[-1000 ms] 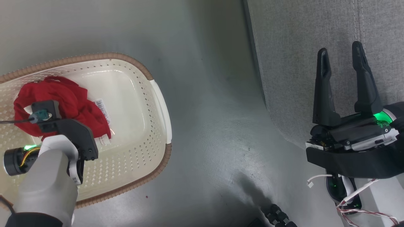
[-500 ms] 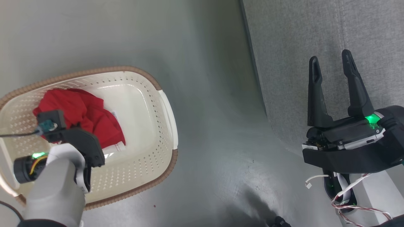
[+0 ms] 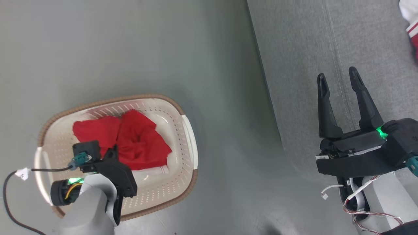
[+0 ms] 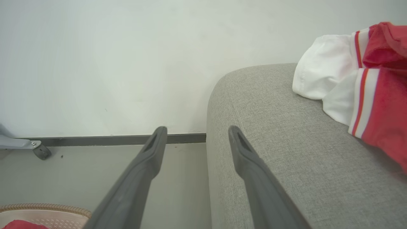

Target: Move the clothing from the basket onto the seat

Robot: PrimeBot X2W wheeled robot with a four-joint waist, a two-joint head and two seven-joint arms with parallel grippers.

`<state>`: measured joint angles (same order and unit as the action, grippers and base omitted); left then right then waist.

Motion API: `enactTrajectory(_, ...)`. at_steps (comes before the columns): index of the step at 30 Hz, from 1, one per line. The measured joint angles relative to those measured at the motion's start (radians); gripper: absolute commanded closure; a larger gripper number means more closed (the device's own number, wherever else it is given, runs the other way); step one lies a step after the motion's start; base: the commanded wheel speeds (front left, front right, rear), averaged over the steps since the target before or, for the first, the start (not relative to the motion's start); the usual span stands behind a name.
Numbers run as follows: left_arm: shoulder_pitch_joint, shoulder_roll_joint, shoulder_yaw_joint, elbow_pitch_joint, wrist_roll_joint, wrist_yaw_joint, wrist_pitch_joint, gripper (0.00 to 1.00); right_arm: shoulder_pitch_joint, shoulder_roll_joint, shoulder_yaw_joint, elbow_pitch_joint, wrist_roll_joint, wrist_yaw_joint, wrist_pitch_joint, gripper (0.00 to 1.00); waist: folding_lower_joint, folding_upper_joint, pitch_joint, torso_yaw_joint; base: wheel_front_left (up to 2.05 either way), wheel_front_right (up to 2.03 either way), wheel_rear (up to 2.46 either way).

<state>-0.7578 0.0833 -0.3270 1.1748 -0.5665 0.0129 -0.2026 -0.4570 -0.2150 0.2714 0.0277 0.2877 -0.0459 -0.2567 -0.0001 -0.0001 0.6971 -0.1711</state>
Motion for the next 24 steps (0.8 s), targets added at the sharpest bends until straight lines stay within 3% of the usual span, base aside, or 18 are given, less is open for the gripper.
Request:
enactTrajectory(9,0.029,-0.021,-0.016,-0.039,0.003,-0.032,-0.03,1.0,0.058,-0.028,-0.008,0.073,0.0,0.011,0.0,0.0,-0.0001,0.0,-0.126,0.056,0.0,0.0,0.0)
enactTrajectory(24,0.121,-0.019,-0.026,-0.153,0.019,-0.069,-0.047,1.0,0.155,-0.005,0.025,0.18,0.011,0.029,0.0,0.0,-0.0001,0.0,-0.334,0.145,0.0,0.0,0.0)
